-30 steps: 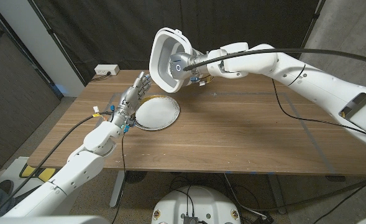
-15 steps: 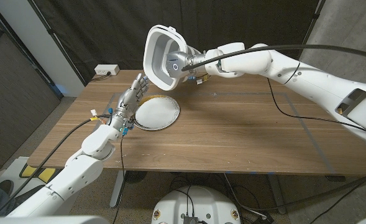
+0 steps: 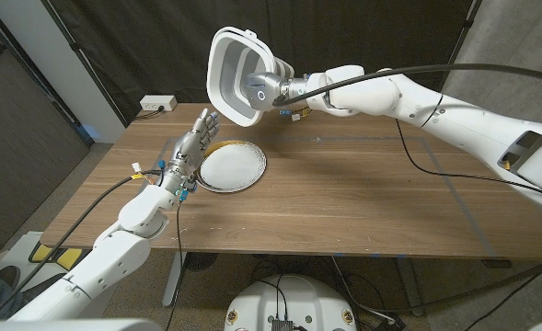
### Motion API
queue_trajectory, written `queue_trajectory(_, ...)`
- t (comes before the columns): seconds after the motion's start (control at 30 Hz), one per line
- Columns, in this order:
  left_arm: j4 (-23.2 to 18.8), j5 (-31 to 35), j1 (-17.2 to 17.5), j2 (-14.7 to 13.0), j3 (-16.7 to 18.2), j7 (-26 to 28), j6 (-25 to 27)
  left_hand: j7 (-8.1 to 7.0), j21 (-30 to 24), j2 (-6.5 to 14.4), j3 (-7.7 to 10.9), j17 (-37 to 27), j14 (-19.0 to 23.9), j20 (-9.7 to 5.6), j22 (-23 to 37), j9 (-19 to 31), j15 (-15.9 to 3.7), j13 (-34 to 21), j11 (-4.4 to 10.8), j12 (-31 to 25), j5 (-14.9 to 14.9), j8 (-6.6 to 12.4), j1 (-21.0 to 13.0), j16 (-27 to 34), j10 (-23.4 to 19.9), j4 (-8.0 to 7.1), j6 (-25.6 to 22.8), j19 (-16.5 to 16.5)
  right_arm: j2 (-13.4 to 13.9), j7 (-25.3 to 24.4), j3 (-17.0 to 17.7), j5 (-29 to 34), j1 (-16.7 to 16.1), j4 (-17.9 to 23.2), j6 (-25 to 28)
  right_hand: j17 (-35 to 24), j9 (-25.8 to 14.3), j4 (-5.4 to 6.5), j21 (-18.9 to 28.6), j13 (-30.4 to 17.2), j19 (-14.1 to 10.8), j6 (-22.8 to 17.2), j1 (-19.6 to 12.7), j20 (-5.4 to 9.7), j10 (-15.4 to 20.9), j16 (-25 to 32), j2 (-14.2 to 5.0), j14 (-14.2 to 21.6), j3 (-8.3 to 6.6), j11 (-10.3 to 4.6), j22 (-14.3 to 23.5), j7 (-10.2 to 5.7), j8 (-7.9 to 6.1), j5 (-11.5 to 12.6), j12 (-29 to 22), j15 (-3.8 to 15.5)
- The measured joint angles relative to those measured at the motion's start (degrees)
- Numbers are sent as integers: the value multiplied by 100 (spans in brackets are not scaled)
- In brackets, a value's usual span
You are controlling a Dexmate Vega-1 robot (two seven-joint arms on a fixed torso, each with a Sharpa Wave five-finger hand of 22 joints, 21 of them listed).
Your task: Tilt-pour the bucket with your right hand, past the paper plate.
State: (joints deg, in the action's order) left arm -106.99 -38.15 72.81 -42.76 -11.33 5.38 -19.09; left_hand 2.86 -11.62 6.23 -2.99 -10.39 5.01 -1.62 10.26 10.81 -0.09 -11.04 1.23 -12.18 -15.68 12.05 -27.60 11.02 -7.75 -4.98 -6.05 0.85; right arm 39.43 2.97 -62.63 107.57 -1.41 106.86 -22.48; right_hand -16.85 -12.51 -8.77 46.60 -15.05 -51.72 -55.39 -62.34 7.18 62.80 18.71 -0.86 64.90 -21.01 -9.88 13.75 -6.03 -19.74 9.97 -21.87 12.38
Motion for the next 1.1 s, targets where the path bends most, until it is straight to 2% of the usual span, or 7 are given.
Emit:
queue_trajectory(0.3,-7,0,34,-2,22,-19,-34,0,0,36,0,0,0,0,0,0,0,0,0,0,21,0,-36,0,0,0,0,0,1,-23,-42,71,-12,-36,166,-6,27,0,32,1,31,-3,-8,-31,8,-16,8,-1,0,-8,-8,-3,5,0,21,-1)
queue_trajectory(0.57,-8,-4,26,-1,25,-24,-35,0,0,43,1,0,0,-21,0,-1,0,0,0,0,21,-45,-43,0,0,0,0,21,-3,-19,-33,-115,-19,-71,177,-6,37,16,90,3,82,-11,-15,-42,9,-22,15,-12,16,-9,-7,-12,6,0,23,-12)
queue_trajectory(1.1,18,-30,-107,-26,-16,-70,119,0,0,34,1,-1,0,-21,0,-1,0,0,0,33,43,-45,-34,0,0,0,0,21,59,15,296,-830,-172,-62,96,-34,53,41,245,-22,82,-10,-15,-42,28,-23,15,9,41,-28,-3,-14,50,23,44,9)
